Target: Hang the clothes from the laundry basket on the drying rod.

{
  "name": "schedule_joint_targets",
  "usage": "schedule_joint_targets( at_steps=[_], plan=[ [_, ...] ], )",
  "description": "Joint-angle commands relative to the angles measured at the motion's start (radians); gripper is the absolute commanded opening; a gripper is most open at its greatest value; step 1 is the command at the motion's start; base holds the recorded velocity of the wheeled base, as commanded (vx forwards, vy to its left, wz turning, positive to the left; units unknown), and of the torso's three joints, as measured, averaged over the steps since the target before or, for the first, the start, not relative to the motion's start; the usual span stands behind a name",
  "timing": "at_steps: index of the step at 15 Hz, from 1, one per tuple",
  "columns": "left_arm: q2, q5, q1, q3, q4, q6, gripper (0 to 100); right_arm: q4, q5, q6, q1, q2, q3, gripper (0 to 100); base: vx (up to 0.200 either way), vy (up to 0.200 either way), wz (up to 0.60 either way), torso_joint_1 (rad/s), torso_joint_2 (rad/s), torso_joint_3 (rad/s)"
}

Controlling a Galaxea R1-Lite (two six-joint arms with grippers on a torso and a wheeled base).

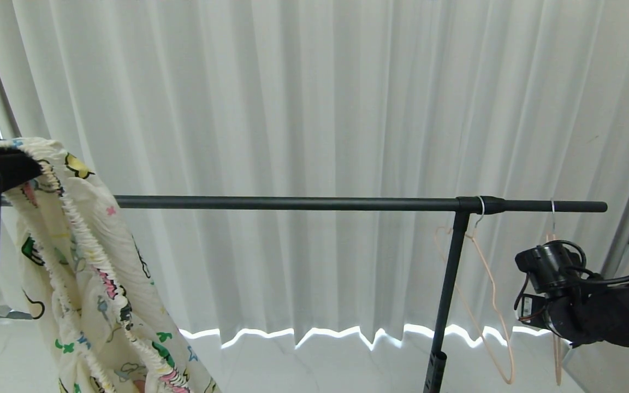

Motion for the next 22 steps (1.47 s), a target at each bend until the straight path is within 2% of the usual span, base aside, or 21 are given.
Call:
schedule_joint_targets(
  at_steps=[1, 5, 9, 12, 14, 17, 22],
  plan=[
    [0.001, 0.0, 0.0, -0.002, 0.0, 0.0, 0, 0.001, -0.01, -0.001, 0.018, -0.008, -0.001, 0, 0.0, 0.0, 0.0, 0.0, 0.0, 0.0],
    [-0.005, 0.0, 0.0, -0.005, 0.0, 0.001, 0, 0.007, -0.028, -0.017, 0.044, -0.059, 0.002, 0, 0.0, 0.0, 0.0, 0.0, 0.0, 0.0],
    [-0.005, 0.0, 0.0, -0.008, 0.0, 0.001, 0, 0.012, -0.015, -0.108, 0.055, -0.188, 0.002, 0, 0.0, 0.0, 0.0, 0.0, 0.0, 0.0],
    [-0.013, 0.0, 0.0, -0.008, 0.0, 0.001, 0, 0.018, 0.07, -0.183, 0.055, -0.32, 0.02, 0, 0.0, 0.0, 0.0, 0.0, 0.0, 0.0],
    [-0.016, 0.0, 0.0, -0.008, 0.0, 0.001, 0, 0.021, 0.139, -0.238, 0.055, -0.413, 0.07, 0, 0.0, 0.0, 0.0, 0.0, 0.0, 0.0],
    [-0.016, 0.0, 0.002, -0.008, 0.0, 0.001, 0, 0.035, 0.18, -0.261, 0.055, -0.518, 0.126, 0, 0.0, 0.0, 0.0, 0.0, 0.0, 0.0],
    [-0.016, 0.0, 0.005, -0.007, 0.0, 0.0, 0, 0.233, 0.324, -0.261, 0.055, -0.751, 0.142, 0, 0.0, 0.0, 0.0, 0.0, 0.0, 0.0]
  ],
)
